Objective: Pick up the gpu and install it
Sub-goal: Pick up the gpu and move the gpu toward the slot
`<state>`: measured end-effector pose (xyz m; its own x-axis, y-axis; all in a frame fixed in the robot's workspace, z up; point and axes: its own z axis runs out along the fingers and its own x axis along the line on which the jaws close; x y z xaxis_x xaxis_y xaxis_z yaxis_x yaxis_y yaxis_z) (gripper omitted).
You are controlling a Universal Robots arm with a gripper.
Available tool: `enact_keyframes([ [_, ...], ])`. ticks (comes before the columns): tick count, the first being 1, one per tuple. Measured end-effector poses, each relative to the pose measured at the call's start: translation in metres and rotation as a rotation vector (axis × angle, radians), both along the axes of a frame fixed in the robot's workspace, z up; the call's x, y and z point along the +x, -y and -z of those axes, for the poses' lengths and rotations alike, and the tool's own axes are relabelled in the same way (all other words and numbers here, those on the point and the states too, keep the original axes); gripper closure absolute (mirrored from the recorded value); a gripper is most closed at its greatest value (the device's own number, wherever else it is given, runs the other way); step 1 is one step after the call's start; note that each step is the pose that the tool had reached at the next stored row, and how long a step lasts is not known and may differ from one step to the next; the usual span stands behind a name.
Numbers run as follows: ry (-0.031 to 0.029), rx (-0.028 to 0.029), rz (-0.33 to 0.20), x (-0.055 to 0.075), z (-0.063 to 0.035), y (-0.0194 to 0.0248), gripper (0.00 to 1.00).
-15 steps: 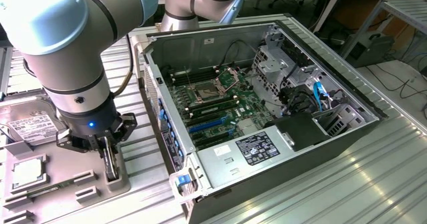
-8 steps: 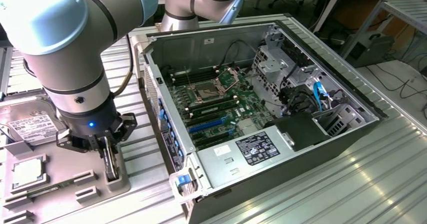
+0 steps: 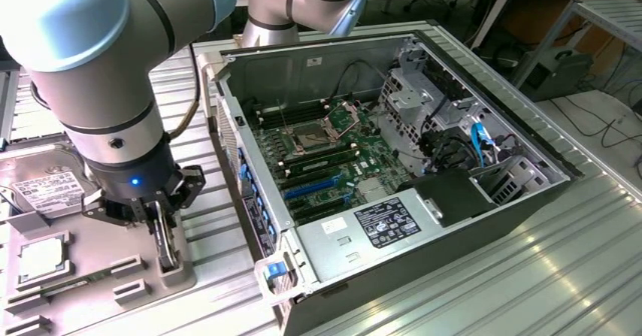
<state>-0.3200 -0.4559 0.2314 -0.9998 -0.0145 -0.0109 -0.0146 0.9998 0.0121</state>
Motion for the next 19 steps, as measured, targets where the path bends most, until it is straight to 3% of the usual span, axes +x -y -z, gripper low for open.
enact_keyframes([
  [12, 0.0, 0.0, 0.0, 0.0, -0.0379, 0.0, 0.72],
  [19, 0.0, 0.0, 0.0, 0.0, -0.0535, 0.0, 0.72],
])
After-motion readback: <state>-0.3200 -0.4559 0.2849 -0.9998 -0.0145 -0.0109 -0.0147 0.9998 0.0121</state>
